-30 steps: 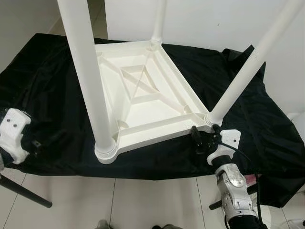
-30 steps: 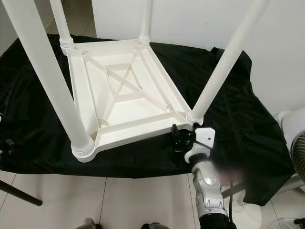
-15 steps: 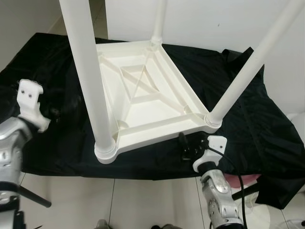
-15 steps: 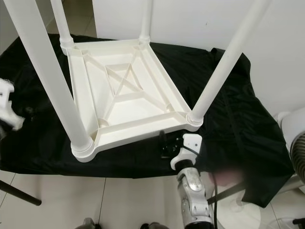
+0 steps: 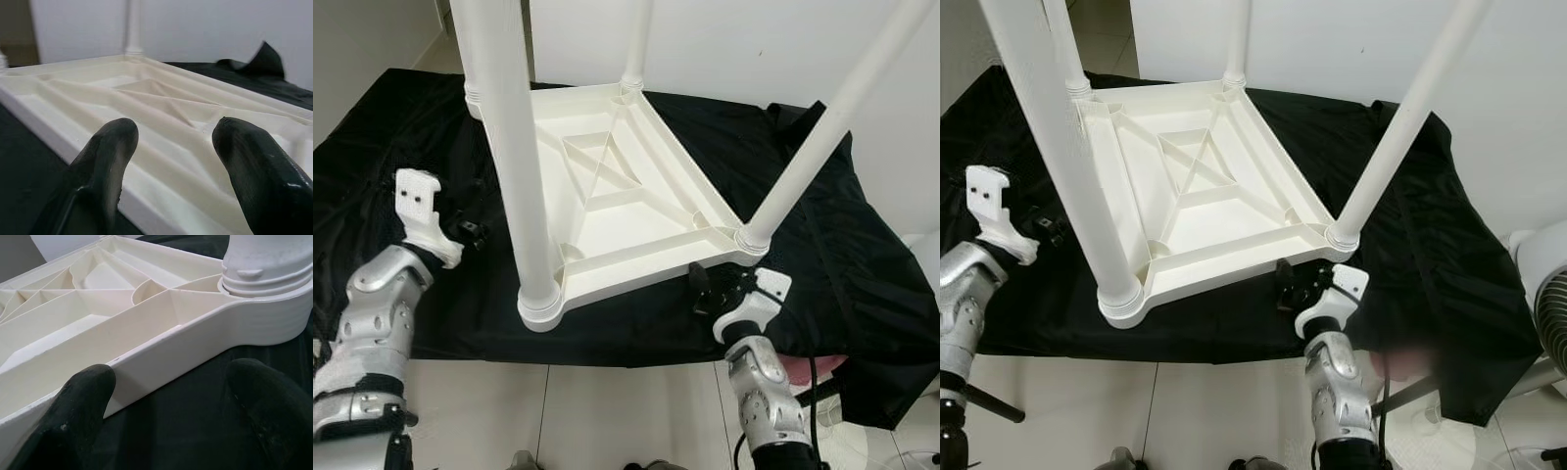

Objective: Building children table

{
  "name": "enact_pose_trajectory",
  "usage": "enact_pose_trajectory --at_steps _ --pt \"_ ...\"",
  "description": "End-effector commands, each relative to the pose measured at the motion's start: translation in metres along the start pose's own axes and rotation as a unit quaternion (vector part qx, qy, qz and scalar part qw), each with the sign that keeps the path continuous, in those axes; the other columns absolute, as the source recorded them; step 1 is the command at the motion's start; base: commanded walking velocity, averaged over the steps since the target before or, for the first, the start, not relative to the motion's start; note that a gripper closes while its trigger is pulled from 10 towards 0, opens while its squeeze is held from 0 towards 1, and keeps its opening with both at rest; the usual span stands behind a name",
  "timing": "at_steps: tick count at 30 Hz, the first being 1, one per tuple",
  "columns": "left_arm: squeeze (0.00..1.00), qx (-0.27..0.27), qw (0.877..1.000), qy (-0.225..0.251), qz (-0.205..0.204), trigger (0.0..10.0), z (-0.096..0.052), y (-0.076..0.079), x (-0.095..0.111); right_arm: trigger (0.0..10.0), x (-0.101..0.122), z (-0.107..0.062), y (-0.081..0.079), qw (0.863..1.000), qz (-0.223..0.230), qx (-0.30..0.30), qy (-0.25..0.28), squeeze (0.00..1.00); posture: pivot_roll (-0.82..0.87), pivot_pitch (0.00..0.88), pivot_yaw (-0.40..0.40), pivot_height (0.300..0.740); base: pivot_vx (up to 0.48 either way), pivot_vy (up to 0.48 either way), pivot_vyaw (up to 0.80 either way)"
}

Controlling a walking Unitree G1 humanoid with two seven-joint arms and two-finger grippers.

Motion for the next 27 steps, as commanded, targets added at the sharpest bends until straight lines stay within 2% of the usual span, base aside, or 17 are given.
enact_pose_trajectory --at_steps 1,4,6,8,10,12,13,14,16,17,18,19,20,21,22,24,27 --pt "0.00 -0.068 0.998 0.005 -0.006 10.0 0.001 0.017 0.000 10.0 0.004 0.003 0.002 1.000 0.003 -0.005 0.005 0.00 0.01 0.071 -0.093 0.740 0.000 0.000 0.00" --pt "0.00 -0.073 0.997 0.005 -0.006 10.0 0.002 0.019 -0.001 10.0 0.005 0.003 0.002 1.000 0.004 -0.005 0.004 0.00 0.01 0.071 -0.093 0.740 0.000 0.000 0.00" --pt "0.00 -0.117 0.993 0.004 -0.012 10.0 0.004 0.044 -0.005 10.0 0.009 0.010 0.002 1.000 0.007 -0.005 0.008 0.00 0.02 0.075 -0.097 0.740 0.000 0.000 0.00" --pt "0.00 -0.117 0.993 0.004 -0.012 10.0 0.004 0.044 -0.005 10.0 0.009 0.010 0.002 1.000 0.007 -0.005 0.008 0.00 0.02 0.075 -0.097 0.740 0.000 0.000 0.00" --pt "0.00 -0.138 0.990 0.002 -0.012 10.0 0.004 0.055 -0.006 10.0 0.010 0.013 0.001 1.000 0.009 -0.005 0.010 0.00 0.02 0.075 -0.096 0.740 0.000 0.000 0.00" --pt "0.00 -0.173 0.985 0.003 -0.025 10.0 0.005 0.075 -0.007 10.0 0.013 0.018 0.002 1.000 0.010 -0.009 0.011 0.00 0.02 0.079 -0.099 0.740 0.000 0.000 0.00" --pt "0.00 -0.173 0.985 0.003 -0.025 10.0 0.005 0.075 -0.007 10.0 0.013 0.018 0.002 1.000 0.010 -0.009 0.011 0.00 0.02 0.079 -0.099 0.740 0.000 0.000 0.00" --pt "0.00 -0.189 0.981 0.007 -0.028 10.0 0.005 0.085 -0.005 10.0 0.014 0.020 0.002 1.000 0.011 -0.011 0.012 0.00 0.02 0.082 -0.100 0.740 0.000 0.000 0.00" --pt "0.00 -0.189 0.981 0.007 -0.028 10.0 0.005 0.085 -0.005 10.0 0.014 0.020 0.002 1.000 0.011 -0.011 0.012 0.00 0.02 0.082 -0.100 0.740 0.000 0.000 0.00" --pt "0.00 -0.218 0.975 0.016 -0.041 10.0 0.006 0.103 -0.002 10.0 0.012 0.020 0.003 1.000 0.007 -0.018 0.008 0.00 0.02 0.089 -0.098 0.740 0.000 0.000 0.00" --pt "0.00 -0.218 0.975 0.016 -0.041 10.0 0.006 0.103 -0.002 10.0 0.012 0.020 0.003 1.000 0.007 -0.018 0.008 0.00 0.02 0.089 -0.098 0.740 0.000 0.000 0.00" --pt "0.00 -0.247 0.967 0.027 -0.053 10.0 0.007 0.122 0.001 10.0 0.009 0.020 0.004 0.999 0.005 -0.031 0.006 0.00 0.02 0.094 -0.100 0.740 0.000 0.000 0.00" --pt "0.00 -0.247 0.967 0.027 -0.053 10.0 0.007 0.122 0.001 10.0 0.009 0.020 0.004 0.999 0.005 -0.031 0.006 0.00 0.02 0.094 -0.100 0.740 0.000 0.000 0.00" --pt "0.00 -0.269 0.960 0.036 -0.065 10.0 0.007 0.137 0.004 10.0 0.008 0.020 0.005 0.999 0.001 -0.042 0.006 0.00 0.02 0.097 -0.098 0.740 0.000 0.000 0.00" --pt "0.00 -0.269 0.960 0.036 -0.065 10.0 0.007 0.137 0.004 10.0 0.008 0.020 0.005 0.999 0.001 -0.042 0.006 0.00 0.02 0.097 -0.098 0.740 0.000 0.000 0.00" --pt "0.00 -0.291 0.952 0.043 -0.082 10.0 0.008 0.153 0.006 10.0 0.004 0.019 0.007 0.998 0.007 -0.056 0.003 0.00 0.02 0.102 -0.093 0.740 0.000 0.000 0.00" --pt "0.00 -0.296 0.950 0.043 -0.086 10.0 0.009 0.157 0.007 10.0 0.004 0.020 0.005 0.999 0.007 -0.052 0.002 0.00 0.02 0.104 -0.089 0.740 0.000 0.000 0.00"
Point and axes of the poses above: a point about 5 cm out from each wrist's last joint towards the gripper, its own z axis pointing out of the wrist towards the gripper, its own x axis along the axis of the wrist's last joint, y = z × x, the point moved 3 cm from there along z, pointing out of the wrist towards the gripper, and after that the axes turned 6 degrees about z, right-handed, at the moved point
